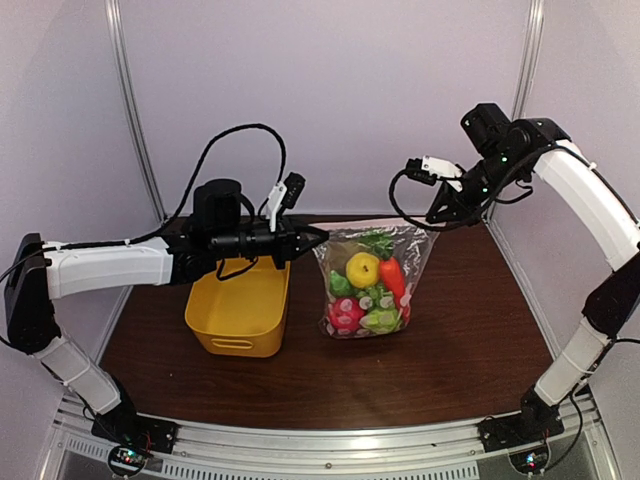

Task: Place the food in the zip-top bag and seal the zipper
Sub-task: Zip the zipper on the zipper food storage bag, then place the zipper food storage bag at the center of the board.

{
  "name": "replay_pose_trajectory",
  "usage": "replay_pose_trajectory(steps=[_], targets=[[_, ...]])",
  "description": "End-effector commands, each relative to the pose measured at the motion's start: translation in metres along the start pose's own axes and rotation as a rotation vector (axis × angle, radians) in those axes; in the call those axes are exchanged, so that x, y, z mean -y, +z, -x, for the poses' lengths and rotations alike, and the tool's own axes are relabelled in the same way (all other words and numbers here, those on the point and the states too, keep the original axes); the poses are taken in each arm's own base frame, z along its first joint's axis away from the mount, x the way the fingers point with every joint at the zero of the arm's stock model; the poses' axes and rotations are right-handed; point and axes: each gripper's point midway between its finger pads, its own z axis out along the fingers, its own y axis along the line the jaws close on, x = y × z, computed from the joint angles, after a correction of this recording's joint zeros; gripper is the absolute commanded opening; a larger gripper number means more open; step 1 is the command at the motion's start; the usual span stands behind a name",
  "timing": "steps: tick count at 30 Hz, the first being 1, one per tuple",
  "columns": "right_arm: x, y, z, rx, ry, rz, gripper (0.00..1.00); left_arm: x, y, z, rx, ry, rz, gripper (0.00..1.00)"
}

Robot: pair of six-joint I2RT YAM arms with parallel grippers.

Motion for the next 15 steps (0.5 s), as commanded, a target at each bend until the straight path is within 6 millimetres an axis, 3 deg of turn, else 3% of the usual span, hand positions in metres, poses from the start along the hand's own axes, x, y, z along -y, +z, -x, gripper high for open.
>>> replay_pose_trajectory(steps=[1,5,9,12,15], targets=[[0.015,-0.010,-0.020,-0.073,0.013,-0.082,0.00,-0.014,-0.002,0.013,0.046,0.006,0.035,0.00],[0.046,-0.011,-0.007,-0.021,0.033,-0.188,0.00,-0.030,0.023,0.026,0.061,0.020,0.040,0.00],[0.083,-0.018,0.010,0.028,0.046,-0.284,0.00,-0.051,0.044,0.069,0.141,0.069,0.031,0.00],[0.088,-0.025,0.018,0.048,0.024,-0.298,0.00,-0.061,0.046,0.090,0.174,0.090,0.031,0.00],[0.079,-0.026,0.016,0.055,0.009,-0.284,0.00,-0.052,0.045,0.091,0.170,0.111,-0.027,0.00]])
